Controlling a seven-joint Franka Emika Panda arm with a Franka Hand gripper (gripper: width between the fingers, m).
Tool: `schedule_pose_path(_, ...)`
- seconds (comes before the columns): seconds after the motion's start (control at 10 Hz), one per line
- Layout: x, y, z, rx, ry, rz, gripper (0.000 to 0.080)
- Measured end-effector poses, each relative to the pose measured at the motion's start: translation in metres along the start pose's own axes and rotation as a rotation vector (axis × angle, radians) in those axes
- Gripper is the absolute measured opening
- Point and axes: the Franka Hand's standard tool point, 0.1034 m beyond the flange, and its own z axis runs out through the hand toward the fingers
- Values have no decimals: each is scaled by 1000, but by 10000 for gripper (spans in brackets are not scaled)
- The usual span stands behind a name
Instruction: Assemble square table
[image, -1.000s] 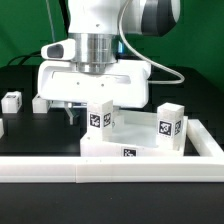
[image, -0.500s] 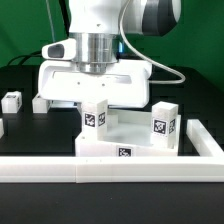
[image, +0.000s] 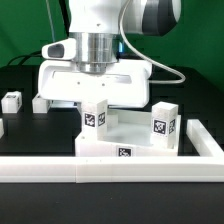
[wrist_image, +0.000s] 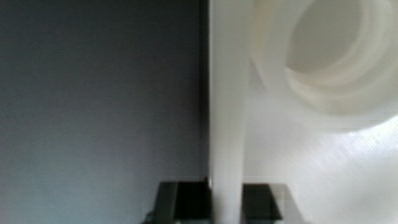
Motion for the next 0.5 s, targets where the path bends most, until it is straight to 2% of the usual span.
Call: schedule_pose_path(0.5,0,1,0,0,1,-14,58)
